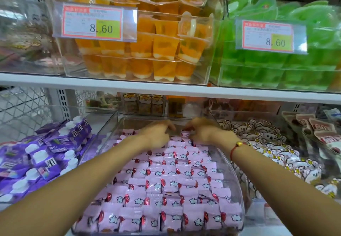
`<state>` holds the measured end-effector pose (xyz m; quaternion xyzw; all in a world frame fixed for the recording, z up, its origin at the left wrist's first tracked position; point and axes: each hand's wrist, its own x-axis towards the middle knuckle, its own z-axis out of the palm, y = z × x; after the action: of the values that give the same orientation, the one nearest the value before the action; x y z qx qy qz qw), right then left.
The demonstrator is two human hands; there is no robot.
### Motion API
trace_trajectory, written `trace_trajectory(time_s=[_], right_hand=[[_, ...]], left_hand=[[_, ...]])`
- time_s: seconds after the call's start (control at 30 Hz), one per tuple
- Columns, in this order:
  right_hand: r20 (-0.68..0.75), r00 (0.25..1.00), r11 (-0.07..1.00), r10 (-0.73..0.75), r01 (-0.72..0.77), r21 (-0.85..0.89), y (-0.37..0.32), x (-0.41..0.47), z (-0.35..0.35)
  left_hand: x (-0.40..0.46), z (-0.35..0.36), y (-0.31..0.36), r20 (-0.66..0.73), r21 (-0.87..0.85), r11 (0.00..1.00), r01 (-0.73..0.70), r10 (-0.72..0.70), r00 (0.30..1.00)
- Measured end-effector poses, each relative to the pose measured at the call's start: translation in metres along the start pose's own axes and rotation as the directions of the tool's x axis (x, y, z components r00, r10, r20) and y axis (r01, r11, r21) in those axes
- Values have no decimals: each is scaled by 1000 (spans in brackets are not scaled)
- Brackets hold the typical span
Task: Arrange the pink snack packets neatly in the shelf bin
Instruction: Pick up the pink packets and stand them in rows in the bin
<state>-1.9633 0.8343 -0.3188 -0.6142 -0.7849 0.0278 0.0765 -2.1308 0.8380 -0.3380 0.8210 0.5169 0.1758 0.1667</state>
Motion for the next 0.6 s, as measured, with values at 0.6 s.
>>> trace_trajectory(time_s=[0.6], right_hand=[[-335,919,960,209,-128,247,5,-120,-1]], left_hand=[[11,12,11,150,63,996,-60,50,987]])
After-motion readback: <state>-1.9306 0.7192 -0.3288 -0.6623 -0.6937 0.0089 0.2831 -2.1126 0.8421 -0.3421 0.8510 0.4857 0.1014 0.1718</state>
